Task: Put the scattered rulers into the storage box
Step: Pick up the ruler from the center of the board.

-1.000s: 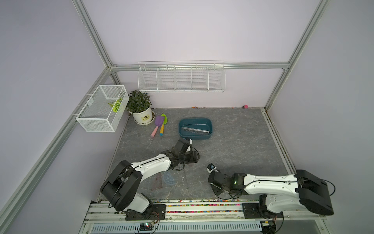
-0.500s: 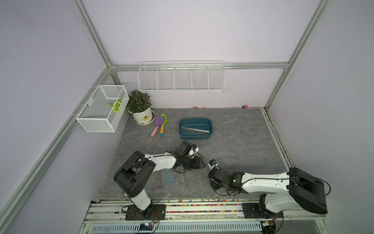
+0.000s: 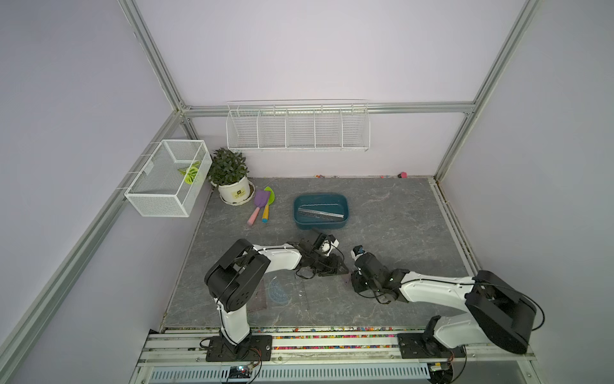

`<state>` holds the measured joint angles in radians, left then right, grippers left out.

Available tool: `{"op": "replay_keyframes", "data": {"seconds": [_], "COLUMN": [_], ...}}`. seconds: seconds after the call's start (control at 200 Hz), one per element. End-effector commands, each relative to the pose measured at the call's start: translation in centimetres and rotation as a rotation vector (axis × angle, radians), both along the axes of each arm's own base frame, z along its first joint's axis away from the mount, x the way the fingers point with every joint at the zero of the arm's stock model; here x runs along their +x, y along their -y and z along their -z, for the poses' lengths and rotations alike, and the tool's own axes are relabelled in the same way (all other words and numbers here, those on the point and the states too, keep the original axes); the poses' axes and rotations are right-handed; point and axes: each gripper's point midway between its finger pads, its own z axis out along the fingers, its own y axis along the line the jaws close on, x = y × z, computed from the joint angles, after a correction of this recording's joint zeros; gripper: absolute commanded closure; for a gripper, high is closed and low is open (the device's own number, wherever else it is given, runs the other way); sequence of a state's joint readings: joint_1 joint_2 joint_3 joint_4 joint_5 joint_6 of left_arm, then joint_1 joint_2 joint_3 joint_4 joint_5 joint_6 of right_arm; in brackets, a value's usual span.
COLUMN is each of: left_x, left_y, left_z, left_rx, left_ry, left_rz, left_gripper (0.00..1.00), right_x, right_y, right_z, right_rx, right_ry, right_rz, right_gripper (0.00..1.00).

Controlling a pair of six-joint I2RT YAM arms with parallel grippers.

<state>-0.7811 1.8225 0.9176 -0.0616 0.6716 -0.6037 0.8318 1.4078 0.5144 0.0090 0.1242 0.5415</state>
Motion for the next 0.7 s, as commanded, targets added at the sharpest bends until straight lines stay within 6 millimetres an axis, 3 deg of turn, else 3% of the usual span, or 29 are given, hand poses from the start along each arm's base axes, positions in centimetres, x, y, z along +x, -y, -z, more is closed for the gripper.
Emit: {"op": "replay_keyframes", "data": {"seconds": [0.0,0.315,0.56,0.695], "left_x": [-0.8,-2.0,-2.5,-1.8], "left_y": [-0.4,1.0,1.9,2.2], "left_z": [1.6,1.8,2.1,1.1], "left_rx": [0.055,0.051,0.054,0.049], "left_ry": [-0.028,-0.041,-0.054,-0.011], "left_rz": [0.022,0.059,0.090,0.080], "left_gripper": [0.41,0.40,0.39,0.39], "right_x": [-1.7,-0.3,1.2,1.4], "right_y": [1.6,1.9,2.8,2.5], "right_z": [2.2,1.9,-0.1,-1.1], "right_rx": [-0.038,0.057,0.152,0.212], "right_ry": [-0.090,-0.123,-0.116,-0.117], "right_rz": [-0.026,0.014,0.065,0.065], "right_gripper": [0.87,0.85,0.83,0.83]}}
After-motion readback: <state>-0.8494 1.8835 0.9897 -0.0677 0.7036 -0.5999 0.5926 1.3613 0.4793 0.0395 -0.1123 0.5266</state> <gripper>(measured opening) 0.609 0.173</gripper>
